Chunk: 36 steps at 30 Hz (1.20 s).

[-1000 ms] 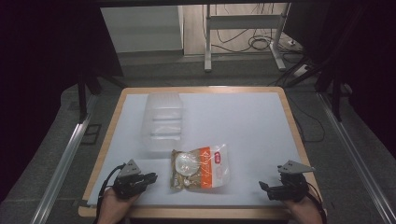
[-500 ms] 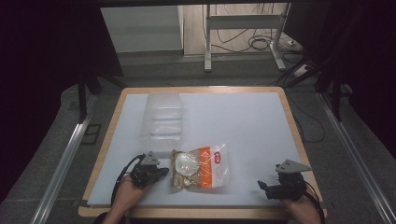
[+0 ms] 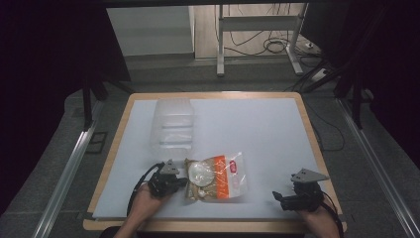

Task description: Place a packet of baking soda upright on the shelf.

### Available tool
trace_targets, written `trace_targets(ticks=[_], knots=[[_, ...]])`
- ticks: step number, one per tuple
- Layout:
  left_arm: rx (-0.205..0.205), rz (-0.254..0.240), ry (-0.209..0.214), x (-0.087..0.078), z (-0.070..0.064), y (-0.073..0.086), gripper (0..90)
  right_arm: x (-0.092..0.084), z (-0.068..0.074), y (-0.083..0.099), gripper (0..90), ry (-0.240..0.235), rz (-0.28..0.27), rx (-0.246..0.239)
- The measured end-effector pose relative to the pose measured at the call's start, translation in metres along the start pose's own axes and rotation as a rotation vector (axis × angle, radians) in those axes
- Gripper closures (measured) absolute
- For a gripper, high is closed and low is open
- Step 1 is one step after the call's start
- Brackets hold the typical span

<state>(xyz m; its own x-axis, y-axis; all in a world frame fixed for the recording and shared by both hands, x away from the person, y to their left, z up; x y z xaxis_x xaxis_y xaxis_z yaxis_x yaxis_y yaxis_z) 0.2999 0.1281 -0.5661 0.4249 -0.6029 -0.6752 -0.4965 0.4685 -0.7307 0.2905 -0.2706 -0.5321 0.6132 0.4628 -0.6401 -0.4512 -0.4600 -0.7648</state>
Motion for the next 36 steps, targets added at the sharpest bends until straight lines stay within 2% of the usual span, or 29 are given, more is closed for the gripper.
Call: trace_targets(ticks=[7, 10, 13, 21, 27, 28, 29, 30, 32, 36], knots=[[0.050, 0.009, 0.021, 0.018, -0.009, -0.018, 90.0, 0.001, -0.001, -0.001, 7.4, -0.003, -0.005, 0.004], [0.049, 0.007, 0.027, 0.023, -0.011, -0.022, 89.9, 0.001, -0.001, -0.002, 7.4, -0.005, -0.003, 0.005], [0.069, 0.009, 0.033, 0.033, -0.013, -0.032, 90.0, 0.001, 0.000, -0.002, 7.4, -0.005, -0.002, 0.004], [0.090, 0.002, 0.035, 0.051, -0.018, -0.049, 90.0, 0.001, -0.001, -0.001, 7.4, -0.006, 0.004, 0.004], [0.087, -0.001, 0.044, 0.050, -0.019, -0.049, 89.4, 0.000, -0.001, 0.000, 7.4, -0.001, 0.008, 0.008], [0.117, 0.000, 0.016, 0.048, -0.021, -0.050, 86.5, 0.000, -0.001, 0.000, 7.4, -0.002, 0.008, 0.009], [0.117, 0.000, 0.016, 0.048, -0.021, -0.050, 82.9, 0.000, -0.001, 0.000, 7.4, -0.002, 0.008, 0.009], [0.140, 0.001, -0.007, 0.046, -0.021, -0.050, 82.9, 0.000, -0.001, 0.000, 7.4, -0.002, 0.009, 0.007], [0.141, -0.012, -0.027, 0.042, -0.022, -0.050, 69.9, 0.000, -0.001, 0.001, 7.4, -0.004, 0.013, 0.008], [0.109, -0.044, -0.032, 0.031, -0.019, -0.048, 53.4, -0.001, 0.001, 0.001, 7.4, -0.005, 0.015, 0.003]])
Point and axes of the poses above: each handheld gripper's, and its own axes: x roughly forward along the jaws, y roughly out of its underside, z roughly to its left, the point moved 4 cm from there along x, roughly forward along the jaws, and after that the axes turned 5 degrees about -z, right-handed, at the moved point
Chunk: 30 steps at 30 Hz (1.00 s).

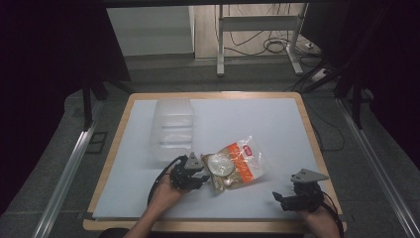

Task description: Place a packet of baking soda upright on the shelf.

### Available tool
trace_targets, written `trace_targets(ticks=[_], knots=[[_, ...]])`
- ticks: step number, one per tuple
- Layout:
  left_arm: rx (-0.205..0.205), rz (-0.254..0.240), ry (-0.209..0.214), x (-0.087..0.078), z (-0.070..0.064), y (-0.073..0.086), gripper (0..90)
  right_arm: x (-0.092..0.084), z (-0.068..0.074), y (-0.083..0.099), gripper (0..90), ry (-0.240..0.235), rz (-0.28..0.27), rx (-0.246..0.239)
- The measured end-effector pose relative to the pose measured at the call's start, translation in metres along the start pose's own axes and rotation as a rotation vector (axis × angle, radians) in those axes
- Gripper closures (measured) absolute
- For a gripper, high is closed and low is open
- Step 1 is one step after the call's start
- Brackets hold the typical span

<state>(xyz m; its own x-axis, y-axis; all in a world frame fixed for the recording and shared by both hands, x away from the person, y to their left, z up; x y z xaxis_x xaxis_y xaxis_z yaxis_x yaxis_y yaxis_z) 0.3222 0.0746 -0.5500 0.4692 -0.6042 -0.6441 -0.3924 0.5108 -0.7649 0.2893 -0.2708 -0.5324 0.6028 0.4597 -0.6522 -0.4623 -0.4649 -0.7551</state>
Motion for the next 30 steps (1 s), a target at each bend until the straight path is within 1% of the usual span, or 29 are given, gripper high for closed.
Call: trace_targets(ticks=[1, 3, 4, 5, 6, 7, 8, 9, 10, 11, 12, 13, 14, 15, 17, 18, 20, 22, 23, 25, 27, 29, 30], knots=[[-0.011, -0.014, -0.004, -0.003, 0.000, 0.000, 49.7, 0.000, 0.001, 0.000, 7.4, 0.000, 0.001, -0.002], [-0.017, -0.029, -0.011, -0.011, 0.001, 0.002, 45.3, 0.000, 0.002, 0.000, 7.4, -0.001, 0.003, -0.007], [-0.019, -0.041, -0.026, -0.017, 0.002, 0.003, 40.2, 0.001, 0.003, 0.000, 7.4, -0.002, 0.004, -0.010], [-0.019, -0.041, -0.026, -0.017, 0.002, 0.003, 36.5, 0.001, 0.004, 0.000, 7.3, -0.003, 0.005, -0.012], [-0.024, -0.050, -0.034, -0.021, 0.002, 0.005, 36.5, 0.001, 0.004, 0.000, 7.3, -0.003, 0.005, -0.012], [-0.029, -0.051, -0.045, -0.025, 0.003, 0.006, 32.1, 0.001, 0.004, 0.000, 7.4, -0.004, 0.006, -0.017], [-0.035, -0.054, -0.060, -0.028, 0.004, 0.008, 25.6, 0.001, 0.004, 0.000, 7.4, -0.005, 0.008, -0.018], [-0.040, -0.057, -0.069, -0.030, 0.004, 0.010, 23.6, 0.001, 0.004, 0.000, 7.4, -0.006, 0.006, -0.018], [-0.058, -0.062, -0.077, -0.037, 0.005, 0.015, 21.2, 0.000, 0.005, 0.000, 7.4, -0.006, 0.004, -0.018], [-0.058, -0.062, -0.077, -0.037, 0.005, 0.015, 20.1, 0.000, 0.005, 0.000, 7.4, -0.006, 0.004, -0.018], [-0.069, -0.069, -0.082, -0.041, 0.005, 0.018, 18.1, 0.000, 0.005, 0.000, 7.4, -0.007, 0.003, -0.017], [-0.092, -0.074, -0.090, -0.047, 0.005, 0.023, 16.6, 0.000, 0.005, 0.000, 7.4, -0.007, 0.003, -0.017], [-0.092, -0.074, -0.090, -0.047, 0.005, 0.023, 14.6, 0.000, 0.005, 0.000, 7.4, -0.007, 0.003, -0.017], [-0.108, -0.078, -0.092, -0.051, 0.004, 0.026, 14.6, 0.000, 0.005, 0.000, 7.3, -0.008, 0.003, -0.014], [-0.150, -0.089, -0.093, -0.058, 0.002, 0.034, 10.3, 0.000, 0.005, -0.001, 7.4, -0.008, 0.001, -0.014], [-0.160, -0.090, -0.095, -0.062, 0.001, 0.038, 8.9, -0.001, 0.005, -0.001, 7.3, -0.009, 0.000, -0.013], [-0.160, -0.082, -0.118, -0.069, -0.001, 0.045, 5.8, -0.001, 0.005, -0.001, 7.4, -0.010, -0.002, -0.011], [-0.155, -0.082, -0.141, -0.077, -0.002, 0.052, 4.9, 0.000, 0.005, -0.001, 7.3, -0.011, -0.003, -0.010], [-0.158, -0.086, -0.150, -0.080, -0.002, 0.054, 2.9, 0.000, 0.006, -0.001, 6.9, -0.016, -0.011, -0.005], [-0.181, -0.098, -0.155, -0.085, 0.000, 0.059, 2.9, 0.000, 0.006, -0.002, 6.6, -0.014, -0.014, -0.005], [-0.213, -0.106, -0.149, -0.088, 0.003, 0.064, 2.0, 0.000, 0.006, -0.001, 5.7, -0.015, -0.014, -0.010], [-0.226, -0.098, -0.152, -0.090, 0.003, 0.070, 1.2, 0.000, 0.006, -0.001, 4.7, -0.018, -0.010, -0.011], [-0.224, -0.088, -0.159, -0.091, 0.003, 0.074, 0.5, 0.001, 0.006, -0.001, 4.4, -0.018, -0.009, -0.010]])
Point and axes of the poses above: each handheld gripper's, and its own axes: x roughly forward along the jaws, y roughly out of its underside, z roughly to its left, the point moved 4 cm from there along x, roughly forward along the jaws, and after that the axes turned 5 degrees about -z, right-handed, at the moved point
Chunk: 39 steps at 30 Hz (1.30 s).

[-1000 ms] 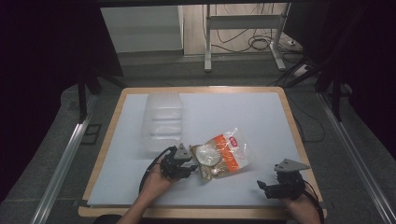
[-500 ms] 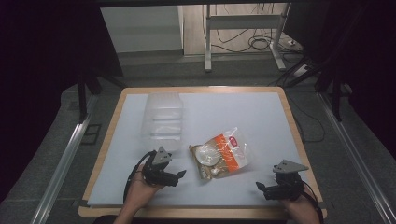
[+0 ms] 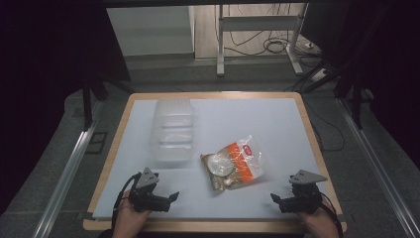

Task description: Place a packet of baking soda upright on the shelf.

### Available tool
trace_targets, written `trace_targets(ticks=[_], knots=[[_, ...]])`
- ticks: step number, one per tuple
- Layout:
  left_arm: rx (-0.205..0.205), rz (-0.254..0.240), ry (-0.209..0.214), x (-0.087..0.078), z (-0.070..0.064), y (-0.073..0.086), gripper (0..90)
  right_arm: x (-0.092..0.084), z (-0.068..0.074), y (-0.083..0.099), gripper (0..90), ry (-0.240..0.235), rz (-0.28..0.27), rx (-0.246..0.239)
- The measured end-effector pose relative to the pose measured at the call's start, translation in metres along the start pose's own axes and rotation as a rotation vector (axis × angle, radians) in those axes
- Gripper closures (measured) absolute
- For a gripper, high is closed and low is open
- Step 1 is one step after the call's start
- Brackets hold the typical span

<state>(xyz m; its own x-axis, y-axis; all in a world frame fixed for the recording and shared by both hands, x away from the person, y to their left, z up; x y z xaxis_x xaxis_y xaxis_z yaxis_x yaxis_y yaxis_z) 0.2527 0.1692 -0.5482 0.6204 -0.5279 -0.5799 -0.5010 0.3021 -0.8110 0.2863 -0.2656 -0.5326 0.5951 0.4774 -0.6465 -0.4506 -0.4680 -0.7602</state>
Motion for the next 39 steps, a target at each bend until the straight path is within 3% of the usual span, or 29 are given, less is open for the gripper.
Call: trace_targets(ticks=[2, 6, 12, 17, 18, 24, 27, 39], knots=[[0.019, 0.027, -0.032, -0.005, 0.000, 0.010, 0.0, 0.001, 0.000, 0.000, 2.4, -0.013, -0.006, 0.002], [0.010, 0.025, -0.029, -0.012, 0.000, 0.016, 0.0, 0.001, 0.002, -0.002, 1.3, -0.029, -0.026, 0.012], [0.010, 0.032, -0.031, -0.012, 0.003, 0.019, 0.0, 0.004, 0.004, -0.005, 1.5, -0.038, -0.041, -0.014], [0.006, 0.022, -0.034, -0.020, 0.002, 0.023, 0.0, 0.011, -0.001, -0.011, 1.4, -0.037, -0.052, 0.016], [-0.001, 0.011, -0.037, -0.022, 0.002, 0.023, 0.0, 0.014, -0.003, -0.015, 1.4, -0.042, -0.047, 0.039], [-0.046, 0.001, -0.030, -0.024, 0.006, 0.024, 0.0, 0.017, -0.005, -0.023, 1.7, -0.045, -0.051, 0.038], [-0.044, 0.013, -0.031, -0.022, 0.006, 0.024, 0.0, 0.020, -0.007, -0.028, 1.9, -0.076, -0.054, 0.054], [-0.007, 0.027, -0.035, -0.022, 0.003, 0.024, 0.0, 0.053, -0.020, -0.052, 8.7, -0.116, -0.025, 0.088]])
Point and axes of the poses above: each handheld gripper's, and its own axes: x roughly forward along the jaws, y roughly out of its underside, z roughly to its left, the point moved 4 cm from there along x, roughly forward along the jaws, and after that the axes turned 5 degrees about -z, right-handed, at the moved point
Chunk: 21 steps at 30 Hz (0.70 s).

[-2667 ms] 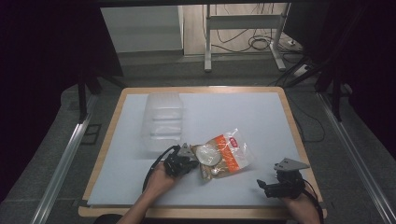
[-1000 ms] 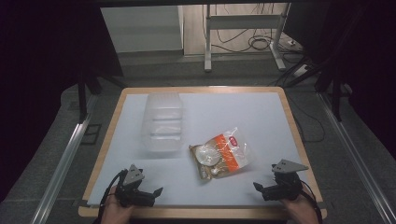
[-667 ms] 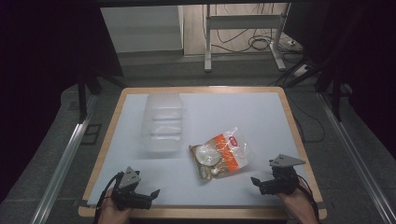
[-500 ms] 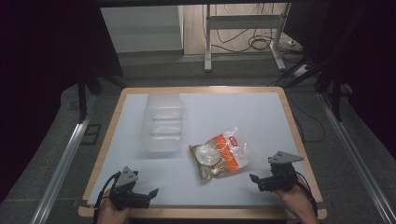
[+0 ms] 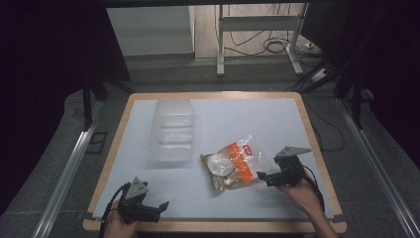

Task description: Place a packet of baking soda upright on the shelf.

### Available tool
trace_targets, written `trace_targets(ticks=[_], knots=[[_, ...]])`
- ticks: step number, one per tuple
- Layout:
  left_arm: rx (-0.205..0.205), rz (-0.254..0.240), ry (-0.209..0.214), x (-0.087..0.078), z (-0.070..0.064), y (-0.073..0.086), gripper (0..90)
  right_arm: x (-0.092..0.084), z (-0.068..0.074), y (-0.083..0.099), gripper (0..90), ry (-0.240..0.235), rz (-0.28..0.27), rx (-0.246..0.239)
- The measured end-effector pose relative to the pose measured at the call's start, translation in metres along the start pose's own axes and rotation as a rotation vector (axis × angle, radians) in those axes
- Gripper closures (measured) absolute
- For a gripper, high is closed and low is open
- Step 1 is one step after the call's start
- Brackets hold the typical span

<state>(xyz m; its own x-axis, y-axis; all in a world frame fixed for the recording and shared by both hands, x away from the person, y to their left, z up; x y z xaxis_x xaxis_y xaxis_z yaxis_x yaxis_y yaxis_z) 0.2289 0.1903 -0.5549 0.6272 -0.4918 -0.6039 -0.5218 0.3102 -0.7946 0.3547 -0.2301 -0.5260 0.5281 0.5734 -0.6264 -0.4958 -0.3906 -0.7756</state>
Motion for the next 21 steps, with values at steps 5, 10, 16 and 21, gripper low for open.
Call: trace_targets(ticks=[5, 10, 16, 21], knots=[[0.005, 0.014, -0.010, 0.000, 0.000, 0.000, 0.0, 0.018, -0.007, -0.008, 14.4, -0.025, 0.028, 0.019], [0.002, 0.019, -0.013, 0.000, 0.001, 0.001, 0.0, 0.038, -0.003, -0.019, 28.0, -0.087, 0.064, 0.024], [0.003, 0.023, -0.005, 0.000, 0.000, 0.001, 0.0, 0.051, 0.010, -0.032, 43.7, -0.146, 0.046, -0.007], [0.013, 0.028, -0.011, 0.001, -0.001, 0.001, 0.0, 0.056, 0.021, -0.036, 56.9, -0.155, 0.068, -0.062]])
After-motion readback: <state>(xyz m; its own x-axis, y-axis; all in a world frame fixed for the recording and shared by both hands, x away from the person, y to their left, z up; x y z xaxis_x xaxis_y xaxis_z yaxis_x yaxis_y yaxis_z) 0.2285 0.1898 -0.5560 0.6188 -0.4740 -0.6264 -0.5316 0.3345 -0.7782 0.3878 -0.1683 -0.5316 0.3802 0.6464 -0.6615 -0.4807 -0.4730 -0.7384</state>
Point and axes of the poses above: each handheld gripper's, and its own axes: x roughly forward along the jaws, y roughly out of its underside, z roughly to its left, the point moved 4 cm from there along x, roughly forward along the jaws, and after that the axes turned 5 degrees about -z, right-handed, at the moved point
